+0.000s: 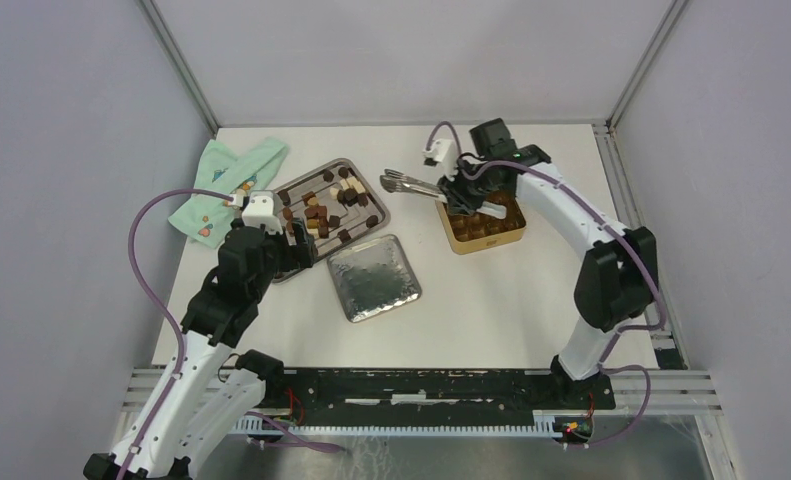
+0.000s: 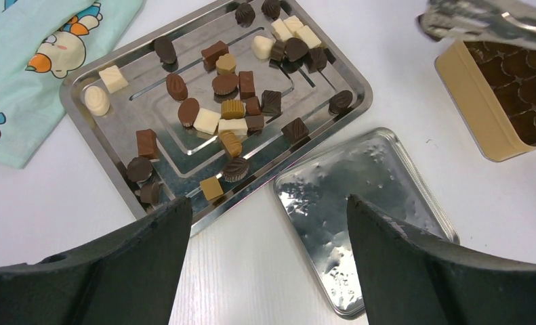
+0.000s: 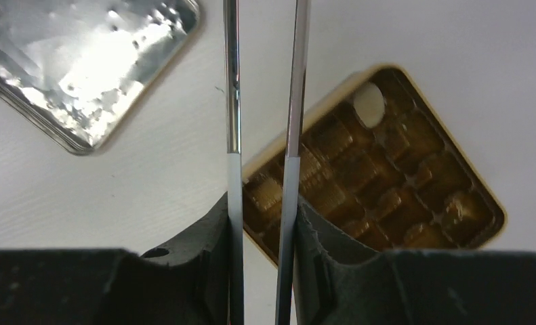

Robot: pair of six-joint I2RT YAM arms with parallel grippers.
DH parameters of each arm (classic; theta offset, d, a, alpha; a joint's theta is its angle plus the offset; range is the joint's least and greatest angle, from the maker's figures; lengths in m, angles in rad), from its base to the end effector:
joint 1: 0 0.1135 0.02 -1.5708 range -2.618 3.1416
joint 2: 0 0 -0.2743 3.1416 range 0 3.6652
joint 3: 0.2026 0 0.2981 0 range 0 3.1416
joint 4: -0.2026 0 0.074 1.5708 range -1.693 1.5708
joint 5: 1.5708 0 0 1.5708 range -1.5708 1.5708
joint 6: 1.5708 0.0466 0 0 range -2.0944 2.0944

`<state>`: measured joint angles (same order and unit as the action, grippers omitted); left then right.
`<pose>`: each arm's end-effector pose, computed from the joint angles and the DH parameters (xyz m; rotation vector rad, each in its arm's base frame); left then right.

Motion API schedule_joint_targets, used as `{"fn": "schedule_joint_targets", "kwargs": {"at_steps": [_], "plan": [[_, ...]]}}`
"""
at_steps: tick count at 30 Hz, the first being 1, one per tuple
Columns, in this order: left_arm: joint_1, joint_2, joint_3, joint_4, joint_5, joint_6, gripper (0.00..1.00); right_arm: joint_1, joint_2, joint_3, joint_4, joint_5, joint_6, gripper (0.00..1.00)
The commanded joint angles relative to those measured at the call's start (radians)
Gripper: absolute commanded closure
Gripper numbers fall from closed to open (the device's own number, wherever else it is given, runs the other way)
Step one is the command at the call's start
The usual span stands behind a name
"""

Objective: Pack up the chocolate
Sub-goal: Pick up the fake chocolate from the plate, then place the fake chocolate in the packing box.

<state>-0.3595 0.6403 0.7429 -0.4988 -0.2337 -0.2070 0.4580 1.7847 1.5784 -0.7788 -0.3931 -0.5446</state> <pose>0.1858 -0.0583 0.3209 -0.0034 1.9584 -0.1432 0.3877 0.2110 0.2829 -1.3351 2.1235 0.4654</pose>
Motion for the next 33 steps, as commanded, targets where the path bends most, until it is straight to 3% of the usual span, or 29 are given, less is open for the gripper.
{"fn": "schedule_joint_targets", "kwargs": {"at_steps": [1, 6, 10, 23, 33], "plan": [[0.006, -0.006, 0.001, 0.04, -0.004, 0.049, 0.11, -0.18, -0.135, -0.145, 0.128, -0.112, 0.022, 0.85], [0.005, 0.007, 0.001, 0.04, 0.003, 0.049, 0.11, -0.314, -0.208, -0.312, 0.202, -0.105, 0.021, 0.85], [0.005, 0.016, 0.001, 0.042, 0.012, 0.051, 0.11, -0.366, -0.2, -0.336, 0.216, -0.082, 0.029, 0.85], [0.005, 0.015, 0.0, 0.043, 0.021, 0.052, 0.11, -0.388, -0.159, -0.356, 0.248, -0.011, 0.051, 0.81], [0.007, 0.017, 0.0, 0.046, 0.029, 0.053, 0.11, -0.389, -0.119, -0.357, 0.241, 0.0, 0.048, 0.71]]}}
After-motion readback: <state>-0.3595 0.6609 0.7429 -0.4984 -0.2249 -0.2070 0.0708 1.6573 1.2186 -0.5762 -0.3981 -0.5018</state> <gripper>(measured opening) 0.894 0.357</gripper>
